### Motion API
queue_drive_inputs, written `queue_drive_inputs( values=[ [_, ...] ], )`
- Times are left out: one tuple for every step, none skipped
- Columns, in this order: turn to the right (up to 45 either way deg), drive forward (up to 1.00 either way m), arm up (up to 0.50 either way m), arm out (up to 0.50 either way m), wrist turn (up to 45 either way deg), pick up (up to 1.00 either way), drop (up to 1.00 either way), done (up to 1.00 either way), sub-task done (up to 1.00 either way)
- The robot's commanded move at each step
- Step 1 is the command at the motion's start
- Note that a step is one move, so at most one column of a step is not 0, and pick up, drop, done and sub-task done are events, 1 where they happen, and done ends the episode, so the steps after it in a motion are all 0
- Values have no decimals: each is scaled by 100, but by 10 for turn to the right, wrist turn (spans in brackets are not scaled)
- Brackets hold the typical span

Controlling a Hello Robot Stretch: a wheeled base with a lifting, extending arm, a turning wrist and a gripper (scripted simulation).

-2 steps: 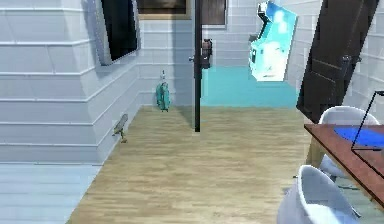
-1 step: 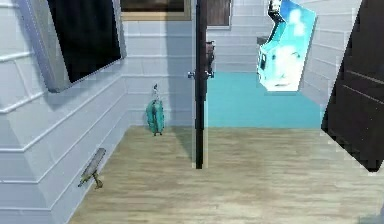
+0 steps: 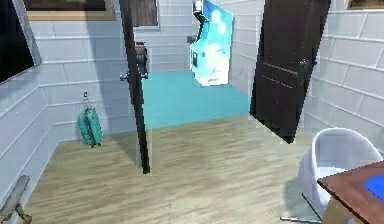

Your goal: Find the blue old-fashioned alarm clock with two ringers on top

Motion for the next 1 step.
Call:
queue_drive_inputs(
  values=[
    [0, 100, 0, 0, 0, 0, 0, 0, 0]
  ],
)
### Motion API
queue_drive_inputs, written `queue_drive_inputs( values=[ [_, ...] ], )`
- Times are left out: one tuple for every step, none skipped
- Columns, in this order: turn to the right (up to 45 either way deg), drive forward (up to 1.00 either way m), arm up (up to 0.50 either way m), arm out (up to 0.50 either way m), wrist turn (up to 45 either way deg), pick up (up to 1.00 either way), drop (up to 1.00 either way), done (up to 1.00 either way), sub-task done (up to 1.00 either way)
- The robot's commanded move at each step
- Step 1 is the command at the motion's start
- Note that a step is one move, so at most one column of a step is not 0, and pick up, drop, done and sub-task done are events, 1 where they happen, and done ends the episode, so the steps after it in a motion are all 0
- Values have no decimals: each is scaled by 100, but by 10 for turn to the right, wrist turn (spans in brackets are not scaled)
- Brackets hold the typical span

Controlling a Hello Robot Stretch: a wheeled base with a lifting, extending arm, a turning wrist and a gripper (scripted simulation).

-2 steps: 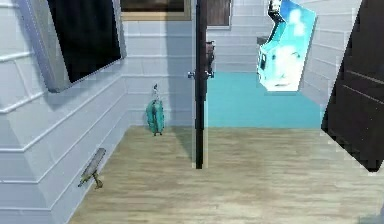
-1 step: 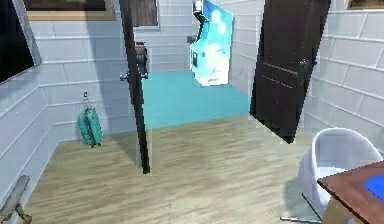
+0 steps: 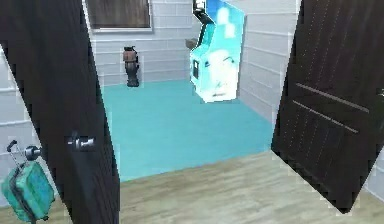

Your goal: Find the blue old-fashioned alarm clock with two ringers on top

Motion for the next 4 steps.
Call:
queue_drive_inputs(
  values=[
    [30, 0, 0, 0, 0, 0, 0, 0, 0],
    [0, 100, 0, 0, 0, 0, 0, 0, 0],
    [-360, 0, 0, 0, 0, 0, 0, 0, 0],
    [0, 100, 0, 0, 0, 0, 0, 0, 0]
  ],
)
